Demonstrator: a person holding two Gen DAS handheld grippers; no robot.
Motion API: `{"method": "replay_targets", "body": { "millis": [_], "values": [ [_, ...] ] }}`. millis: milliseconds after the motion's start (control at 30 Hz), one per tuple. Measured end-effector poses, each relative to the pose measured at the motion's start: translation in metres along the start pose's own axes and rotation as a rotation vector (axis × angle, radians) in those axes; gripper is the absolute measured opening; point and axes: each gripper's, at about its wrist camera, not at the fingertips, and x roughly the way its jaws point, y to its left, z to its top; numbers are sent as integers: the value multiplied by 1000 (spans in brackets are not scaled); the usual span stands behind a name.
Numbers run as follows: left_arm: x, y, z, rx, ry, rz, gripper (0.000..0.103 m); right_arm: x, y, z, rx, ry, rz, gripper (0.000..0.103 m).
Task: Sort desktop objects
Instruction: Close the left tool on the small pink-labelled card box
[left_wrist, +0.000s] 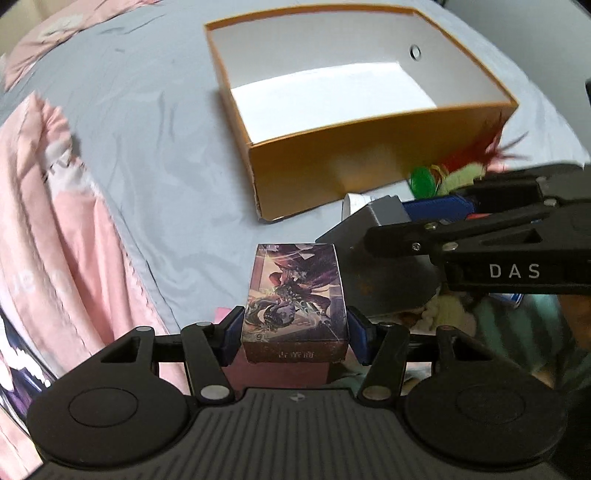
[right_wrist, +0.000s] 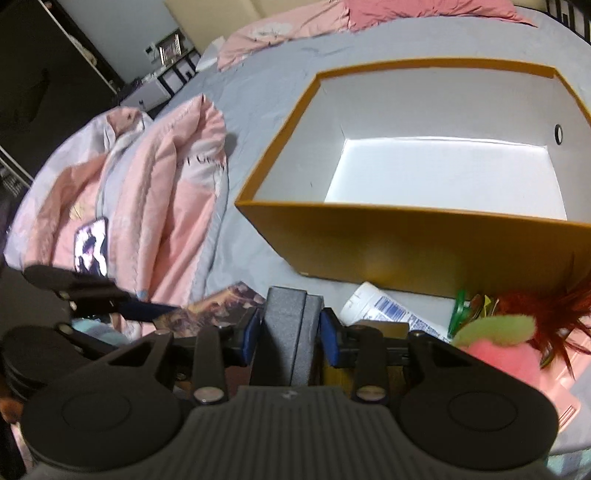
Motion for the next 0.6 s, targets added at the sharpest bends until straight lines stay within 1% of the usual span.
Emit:
{"method": "replay_targets", "body": {
  "millis": [100,167,300,367,433,500,600],
  "values": [
    [13,-6,8,37,16,32,66,6,-1,2,-2,7,-12,38],
    [14,-9,10,41,-5,29,66,12,-3,4,-5,15,-23,38],
    [19,-5,16,-6,-53,21,66,29,-11,7,19,48,-17,38],
    [26,-3,17,-27,-73,25,66,34,-13,8,38,49,-14,38],
    [34,0,17,-67,-73,28,67,37,-14,10,46,43,-5,38],
    [34,0,15,-77,-96,27,67,38,-13,11,37,39,-4,38],
    [33,-2,12,-83,-123,32,67,39,-18,12,73,54,21,41]
  ]
}}
